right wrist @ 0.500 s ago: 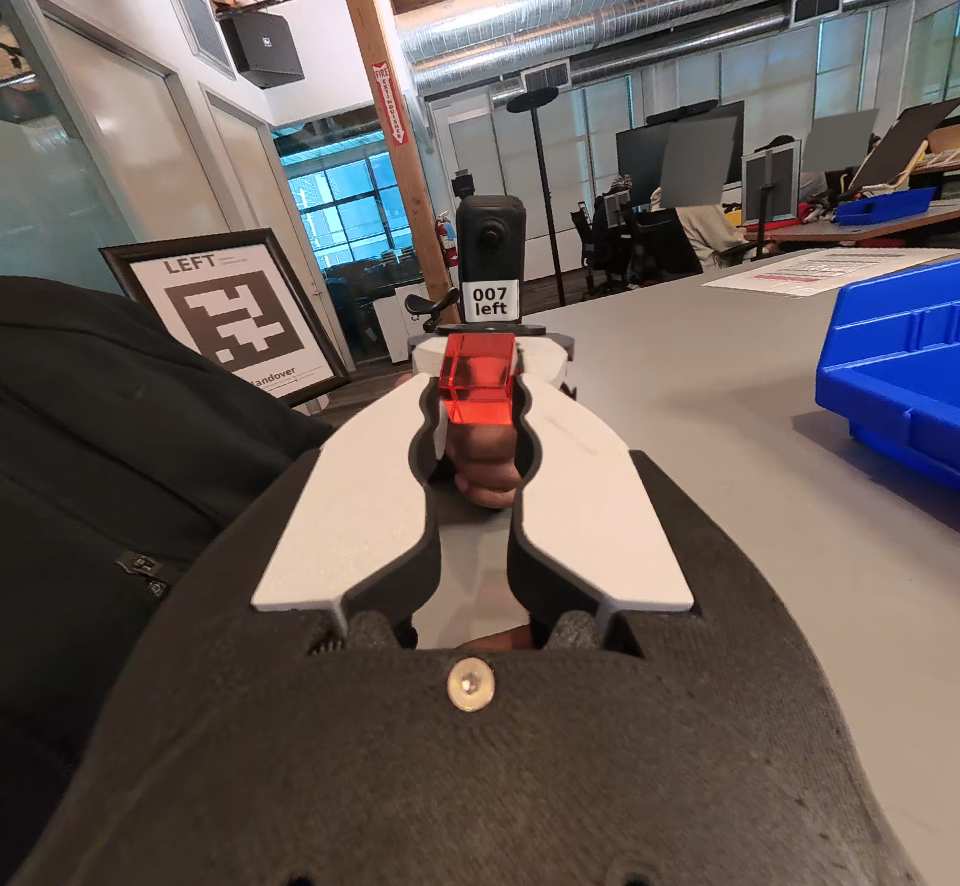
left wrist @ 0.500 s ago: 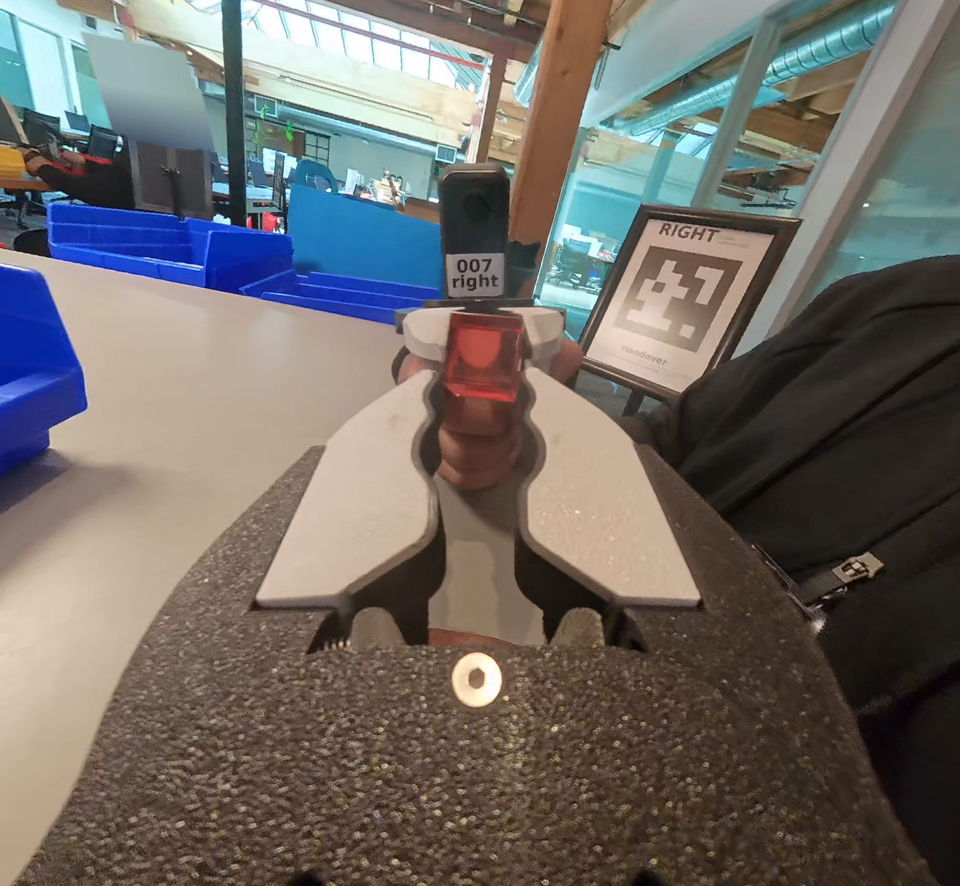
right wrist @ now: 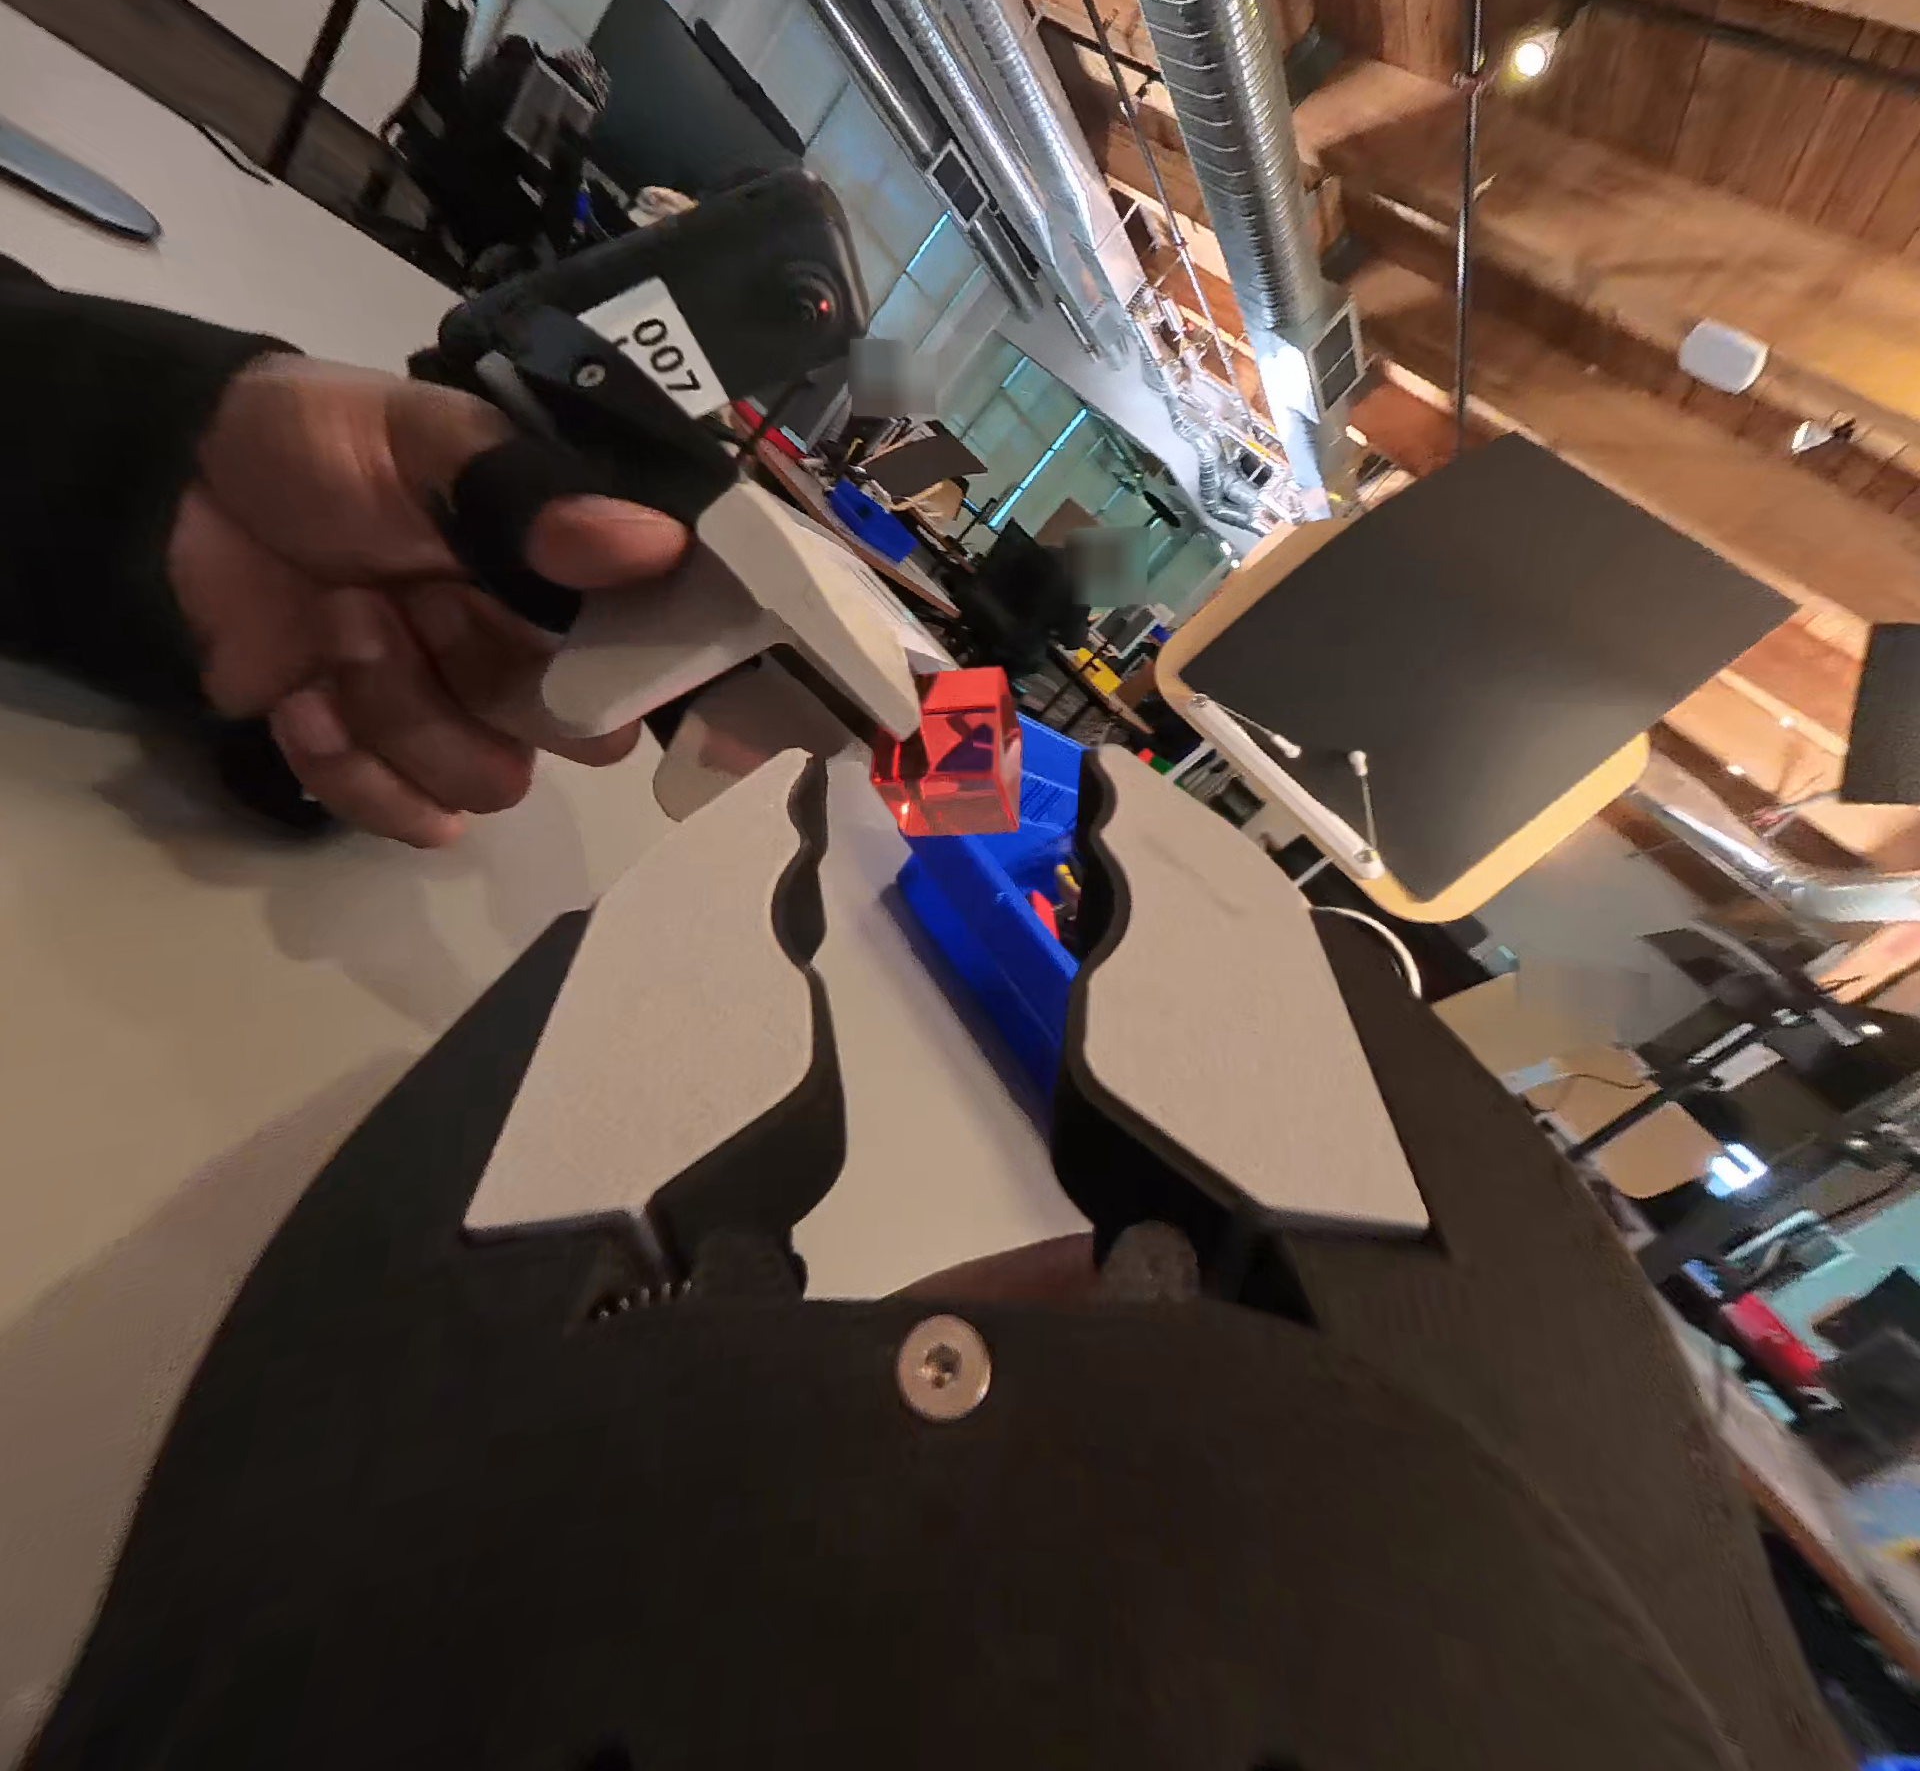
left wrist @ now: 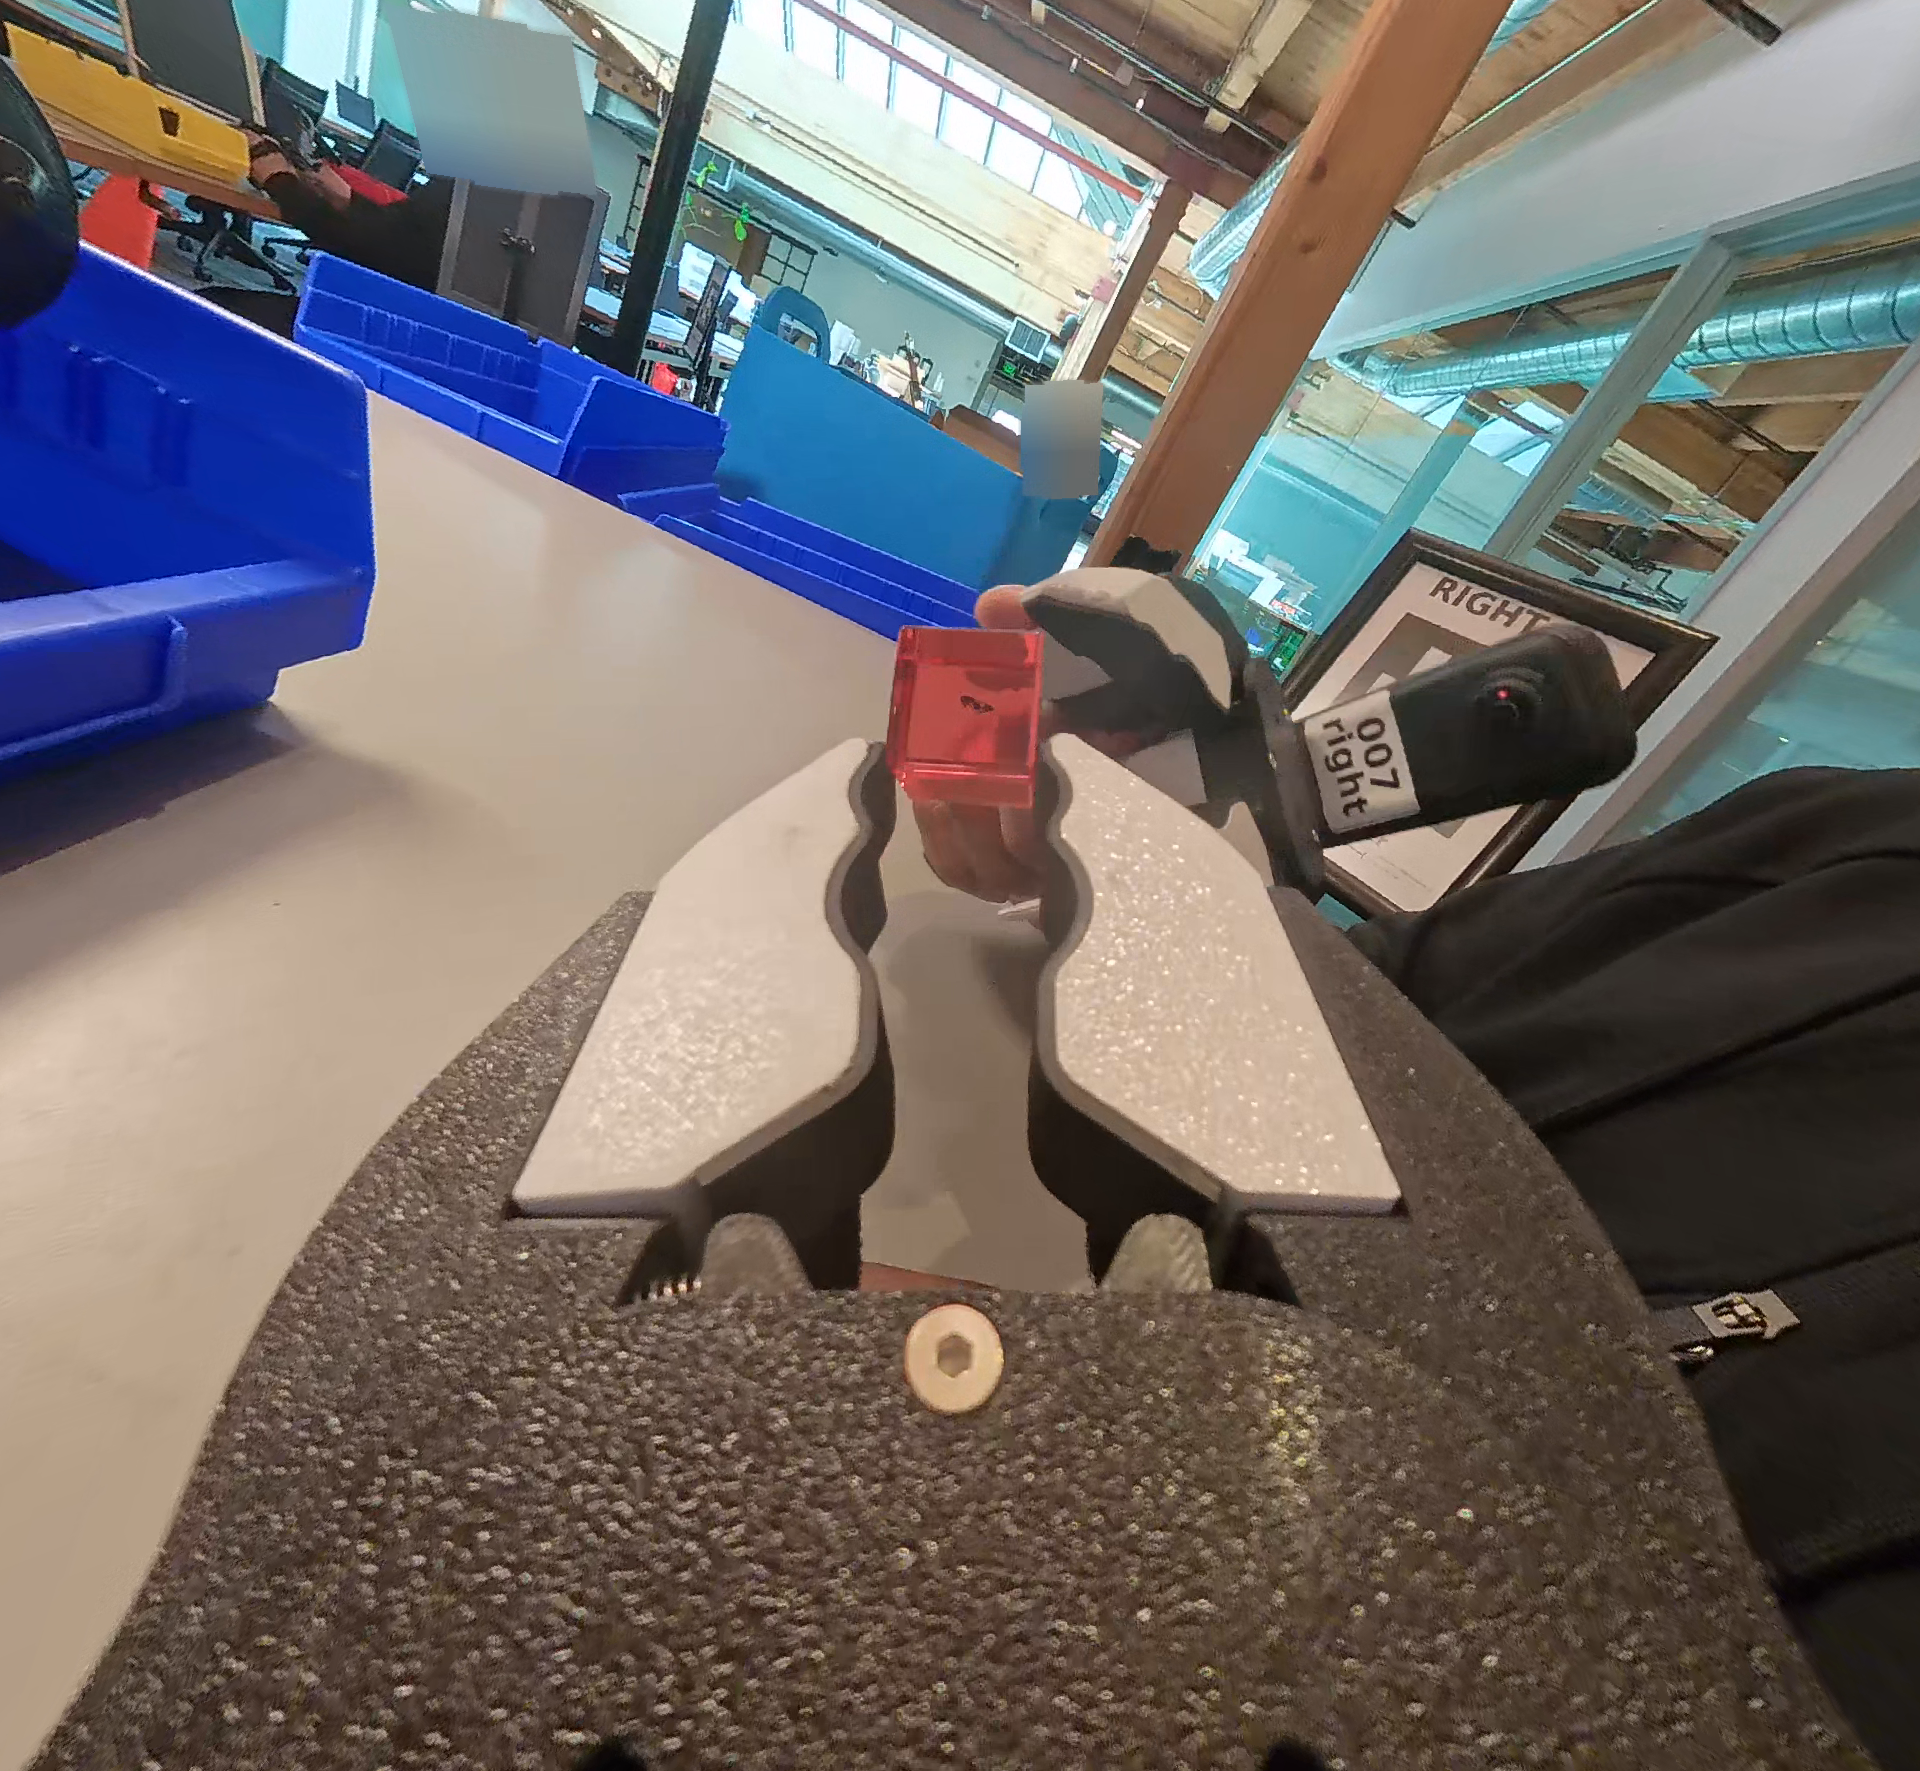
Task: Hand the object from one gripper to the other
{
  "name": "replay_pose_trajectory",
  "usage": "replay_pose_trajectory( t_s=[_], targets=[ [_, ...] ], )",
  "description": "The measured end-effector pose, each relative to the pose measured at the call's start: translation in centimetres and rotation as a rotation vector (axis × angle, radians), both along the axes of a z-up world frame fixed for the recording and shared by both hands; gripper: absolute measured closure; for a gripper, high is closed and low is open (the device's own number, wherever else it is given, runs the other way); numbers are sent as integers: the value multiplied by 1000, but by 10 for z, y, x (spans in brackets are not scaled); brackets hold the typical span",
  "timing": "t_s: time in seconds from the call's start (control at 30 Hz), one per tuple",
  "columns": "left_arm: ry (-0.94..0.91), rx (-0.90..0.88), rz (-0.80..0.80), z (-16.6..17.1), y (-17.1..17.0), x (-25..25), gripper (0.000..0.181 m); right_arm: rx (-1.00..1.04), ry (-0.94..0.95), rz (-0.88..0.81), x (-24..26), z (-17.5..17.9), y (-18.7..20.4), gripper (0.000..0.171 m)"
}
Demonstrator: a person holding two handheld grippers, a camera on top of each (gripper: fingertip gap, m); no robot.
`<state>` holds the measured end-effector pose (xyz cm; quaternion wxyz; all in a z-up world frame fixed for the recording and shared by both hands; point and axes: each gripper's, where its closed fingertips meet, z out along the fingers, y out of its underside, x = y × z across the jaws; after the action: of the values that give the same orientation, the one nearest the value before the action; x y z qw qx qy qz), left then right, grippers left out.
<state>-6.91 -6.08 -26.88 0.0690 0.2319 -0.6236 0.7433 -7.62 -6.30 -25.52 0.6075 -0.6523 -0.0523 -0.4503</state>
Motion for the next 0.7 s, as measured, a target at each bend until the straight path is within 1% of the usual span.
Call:
replay_pose_trajectory(
  t_s=[0.17, 0.2, 0.23, 0.27, 0.33, 0.37, 0.4, 0.47, 0.6, 0.7],
  targets=[
    [4, 2, -25, -1, -3, -3, 154, -44, -47, -51, 2, -5, 4, 130],
    [2, 3, -30, -1, -4, -4, 154, -50, -46, -60, 3, -6, 5, 132],
    [0, 4, -35, -1, -4, -5, 154, -53, -49, -70, 4, -6, 5, 142],
    [-3, 2, -33, 0, -4, -5, 154, -49, -53, -75, 4, -5, 5, 144],
    [-36, -6, -30, 4, -4, -7, 155, -28, -13, -58, 5, -4, 3, 144],
    [-71, -20, -26, 8, -4, -9, 154, 1, 31, -29, 5, -2, 1, 144],
    [-110, -36, -18, 13, -3, -11, 149, 36, 97, 15, 6, -1, -2, 144],
    [-182, -62, 9, 22, -1, -14, 140, 115, 266, 128, 8, 2, -7, 145],
    [-247, -86, 9, 29, 0, -20, 134, 228, 617, 440, -6, 6, -9, 144],
    [-233, -70, -27, 26, -4, -24, 133, 261, 699, 589, -19, 12, -9, 145]
  ],
)
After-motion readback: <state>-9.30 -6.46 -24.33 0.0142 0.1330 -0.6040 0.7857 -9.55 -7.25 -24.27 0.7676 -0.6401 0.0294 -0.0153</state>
